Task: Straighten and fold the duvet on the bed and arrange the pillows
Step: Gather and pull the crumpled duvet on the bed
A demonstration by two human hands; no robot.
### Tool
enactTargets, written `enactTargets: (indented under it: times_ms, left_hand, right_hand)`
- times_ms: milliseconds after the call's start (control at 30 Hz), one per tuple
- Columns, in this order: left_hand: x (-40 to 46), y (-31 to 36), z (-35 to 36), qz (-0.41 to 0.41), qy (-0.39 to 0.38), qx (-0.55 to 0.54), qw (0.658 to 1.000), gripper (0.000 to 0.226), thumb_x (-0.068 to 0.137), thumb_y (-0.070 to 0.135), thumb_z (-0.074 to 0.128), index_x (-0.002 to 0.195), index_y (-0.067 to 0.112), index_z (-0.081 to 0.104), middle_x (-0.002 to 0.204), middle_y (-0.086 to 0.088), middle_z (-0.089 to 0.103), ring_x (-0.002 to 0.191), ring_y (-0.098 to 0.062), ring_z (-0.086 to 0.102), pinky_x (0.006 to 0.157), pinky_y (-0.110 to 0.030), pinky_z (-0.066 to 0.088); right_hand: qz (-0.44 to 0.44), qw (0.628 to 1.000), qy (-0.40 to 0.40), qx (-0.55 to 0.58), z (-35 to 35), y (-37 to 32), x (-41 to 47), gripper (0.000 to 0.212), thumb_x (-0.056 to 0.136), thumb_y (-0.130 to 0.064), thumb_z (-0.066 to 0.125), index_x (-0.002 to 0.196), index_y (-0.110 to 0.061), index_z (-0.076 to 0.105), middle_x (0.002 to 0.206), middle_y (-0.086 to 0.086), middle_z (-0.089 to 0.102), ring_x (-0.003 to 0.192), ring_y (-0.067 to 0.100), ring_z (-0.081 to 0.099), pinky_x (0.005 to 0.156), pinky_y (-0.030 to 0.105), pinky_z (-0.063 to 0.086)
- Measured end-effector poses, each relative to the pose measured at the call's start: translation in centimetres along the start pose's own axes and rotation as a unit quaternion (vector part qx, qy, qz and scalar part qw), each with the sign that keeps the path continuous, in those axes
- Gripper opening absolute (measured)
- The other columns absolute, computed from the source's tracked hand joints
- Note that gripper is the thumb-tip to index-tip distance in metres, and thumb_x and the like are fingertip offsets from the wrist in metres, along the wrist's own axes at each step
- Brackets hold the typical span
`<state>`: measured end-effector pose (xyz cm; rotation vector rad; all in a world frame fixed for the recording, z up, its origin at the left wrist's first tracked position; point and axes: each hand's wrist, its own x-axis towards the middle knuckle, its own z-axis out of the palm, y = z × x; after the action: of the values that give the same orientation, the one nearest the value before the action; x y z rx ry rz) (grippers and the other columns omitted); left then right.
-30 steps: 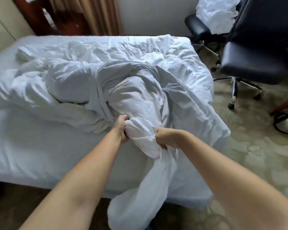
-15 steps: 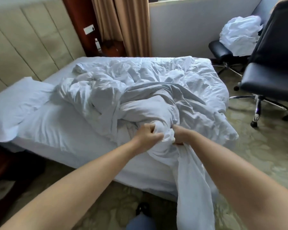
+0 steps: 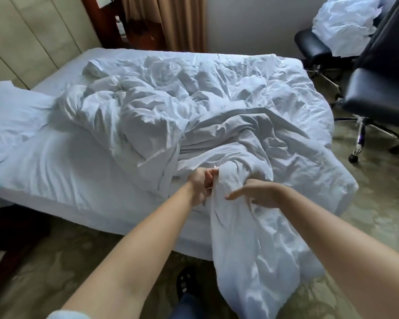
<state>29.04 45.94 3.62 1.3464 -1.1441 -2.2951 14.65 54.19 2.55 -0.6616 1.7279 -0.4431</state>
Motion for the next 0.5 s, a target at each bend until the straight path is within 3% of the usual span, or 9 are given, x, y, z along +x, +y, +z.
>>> enactTargets:
  times_ms: [67, 133, 200, 300, 400, 500]
  left_hand:
    - [1.6, 1.3, -1.5, -0.012, -0.022, 0.023, 0.999, 0.057, 0.076, -0.011, 0.018, 0.103, 0.009, 0.064, 0.079, -0.005, 0.064, 0.060, -0.013, 0.057, 0.054, -0.019, 0.044]
    - [3.6, 2.6, -3.4, -0.021, -0.011, 0.026, 0.999, 0.054, 0.077, -0.017, 0.017, 0.091, 0.010, 0.062, 0.075, -0.007, 0.060, 0.058, -0.016, 0.054, 0.050, -0.018, 0.044]
    - [5.0, 3.5, -5.1, -0.032, -0.001, 0.057, 0.998, 0.054, 0.076, -0.020, 0.016, 0.089, 0.012, 0.058, 0.075, -0.010, 0.052, 0.060, -0.018, 0.047, 0.052, -0.021, 0.045]
    - [6.4, 3.2, -6.7, -0.054, -0.021, 0.108, 0.992, 0.052, 0.079, -0.019, 0.022, 0.101, 0.016, 0.054, 0.067, -0.009, 0.045, 0.058, -0.017, 0.040, 0.063, -0.031, 0.048]
    - [8.0, 1.6, -7.6, -0.017, -0.031, 0.236, 0.971, 0.037, 0.085, -0.009, 0.046, 0.111, 0.017, 0.055, 0.071, -0.004, 0.057, 0.064, -0.018, 0.056, 0.059, -0.029, 0.051]
    - [9.2, -0.5, -8.8, 0.071, -0.027, 0.467, 0.881, 0.046, 0.073, 0.011, 0.062, 0.117, 0.019, 0.058, 0.084, 0.004, 0.064, 0.083, -0.017, 0.060, 0.072, -0.028, 0.050]
  right_hand:
    - [-0.022, 0.992, 0.105, 0.071, 1.8, -2.1, 0.6, 0.124, 0.042, -0.052, 0.091, 0.144, -0.011, 0.034, 0.149, 0.007, 0.037, 0.132, 0.023, 0.043, 0.107, 0.038, 0.040]
    - [-0.020, 0.978, 0.201, 0.055, 3.7, -3.5, 1.3, 0.135, 0.061, -0.046, 0.086, 0.151, -0.006, -0.006, 0.158, 0.010, -0.004, 0.147, 0.022, 0.008, 0.117, 0.032, 0.018]
    - [-0.013, 0.969, 0.245, 0.016, 5.0, -4.4, 2.3, 0.128, 0.071, -0.033, 0.081, 0.150, -0.012, -0.017, 0.157, 0.016, -0.012, 0.147, 0.025, 0.005, 0.113, 0.030, 0.018]
    - [-0.005, 0.959, 0.278, -0.050, 5.6, -5.1, 3.7, 0.106, 0.081, -0.023, 0.067, 0.151, -0.027, -0.013, 0.150, 0.020, 0.020, 0.132, 0.034, 0.038, 0.101, 0.032, 0.037]
    - [0.024, 0.939, 0.334, -0.081, 5.5, -5.1, 5.0, 0.080, 0.083, -0.012, 0.053, 0.149, -0.029, 0.012, 0.130, 0.015, 0.050, 0.116, 0.035, 0.053, 0.092, 0.035, 0.044]
    - [0.037, 0.945, 0.319, -0.064, 5.3, -5.2, 5.1, 0.051, 0.078, -0.009, 0.049, 0.128, -0.021, 0.045, 0.113, 0.012, 0.061, 0.106, 0.033, 0.058, 0.084, 0.033, 0.046]
